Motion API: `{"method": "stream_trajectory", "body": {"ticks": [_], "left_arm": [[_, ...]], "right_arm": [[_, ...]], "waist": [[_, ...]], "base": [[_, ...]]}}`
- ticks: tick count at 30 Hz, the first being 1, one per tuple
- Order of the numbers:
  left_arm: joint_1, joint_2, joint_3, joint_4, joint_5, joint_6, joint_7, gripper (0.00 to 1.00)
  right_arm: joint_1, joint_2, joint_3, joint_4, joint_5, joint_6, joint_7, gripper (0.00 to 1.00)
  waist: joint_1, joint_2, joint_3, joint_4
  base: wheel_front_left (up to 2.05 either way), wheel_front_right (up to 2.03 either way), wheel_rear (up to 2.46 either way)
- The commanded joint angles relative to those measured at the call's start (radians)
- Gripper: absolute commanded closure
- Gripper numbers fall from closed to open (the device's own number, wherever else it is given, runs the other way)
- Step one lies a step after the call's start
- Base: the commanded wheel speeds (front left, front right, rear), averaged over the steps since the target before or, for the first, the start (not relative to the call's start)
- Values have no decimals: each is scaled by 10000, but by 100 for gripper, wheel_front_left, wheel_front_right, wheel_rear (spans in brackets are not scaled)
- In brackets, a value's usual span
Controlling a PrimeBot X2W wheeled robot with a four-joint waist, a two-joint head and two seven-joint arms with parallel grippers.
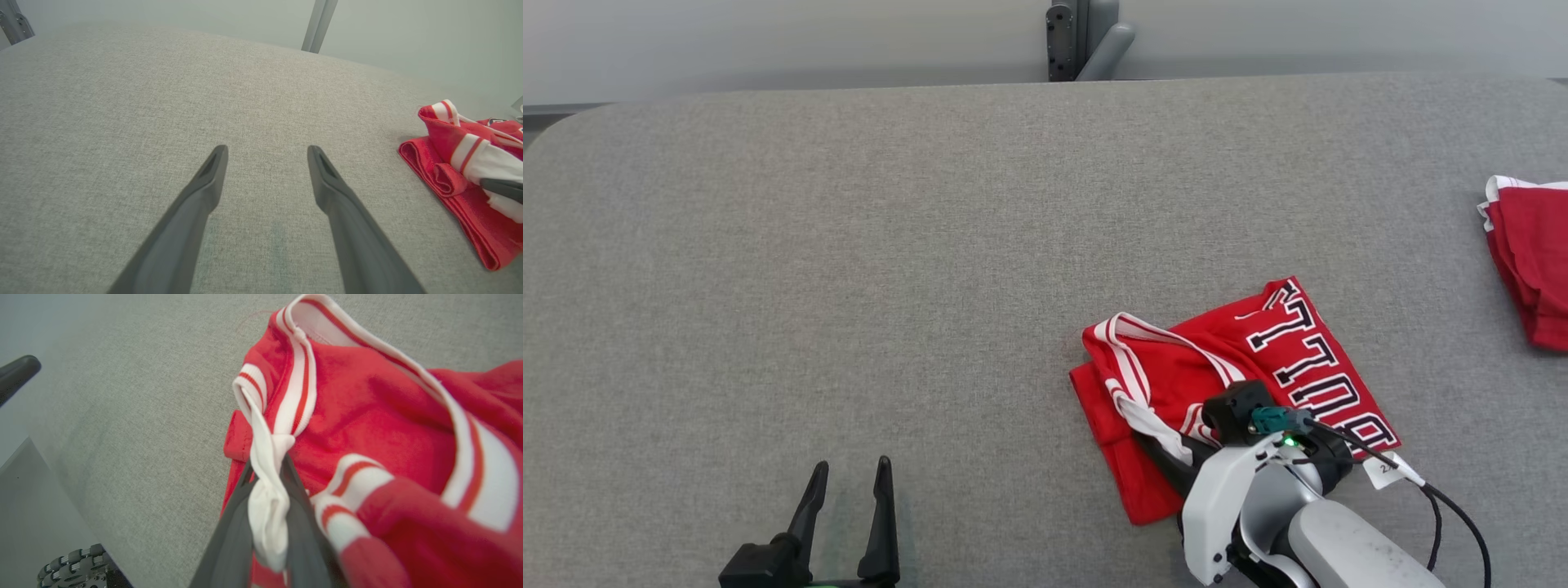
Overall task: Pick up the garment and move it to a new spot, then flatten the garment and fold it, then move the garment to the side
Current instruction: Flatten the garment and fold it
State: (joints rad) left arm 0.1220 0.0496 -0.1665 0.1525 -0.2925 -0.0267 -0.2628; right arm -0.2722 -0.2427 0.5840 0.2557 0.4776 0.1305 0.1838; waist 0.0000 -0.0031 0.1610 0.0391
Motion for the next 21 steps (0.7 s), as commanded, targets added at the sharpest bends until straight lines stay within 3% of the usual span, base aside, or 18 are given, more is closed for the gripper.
{"method": "stream_trajectory", "body": {"ticks": [1,3,4,5,6,9,14,17,21], "left_arm": [[-48,21,18,60,74,-39,-21,0],[20,21,56,92,33,-35,-21,0],[68,21,56,112,29,-39,-21,0],[105,21,53,126,19,-37,-21,0],[123,21,58,124,-5,-21,-21,0],[179,21,58,132,-40,16,-21,0],[353,21,57,139,-99,71,-21,0],[561,21,188,12,-145,111,-21,0],[724,19,221,-8,-167,133,-21,0]], "right_arm": [[-164,225,-13,372,-312,2,-207,100],[-265,514,-34,718,-519,2,-451,100],[-317,623,-56,864,-706,2,-638,91],[-333,716,-41,962,-842,2,-849,54],[-329,822,-108,1044,-907,2,-1038,0],[-238,917,-280,1134,-1173,1,-1552,0],[403,849,-387,269,-785,-1,-2004,0],[1307,390,-1306,-1100,-604,-2,-2714,0],[2197,-19,-2944,-1677,-1031,-2,-3547,0]], "waist": [[0,31,12,119],[0,31,6,173],[0,31,-5,196],[0,31,-15,217],[0,31,-31,230],[0,31,-97,266],[0,31,-321,355],[0,31,-536,339],[0,31,-777,294]], "base": [[0,0,0],[0,0,0],[0,0,0],[0,0,0],[0,0,0],[0,0,0],[0,0,0],[0,0,0],[0,0,0]]}}
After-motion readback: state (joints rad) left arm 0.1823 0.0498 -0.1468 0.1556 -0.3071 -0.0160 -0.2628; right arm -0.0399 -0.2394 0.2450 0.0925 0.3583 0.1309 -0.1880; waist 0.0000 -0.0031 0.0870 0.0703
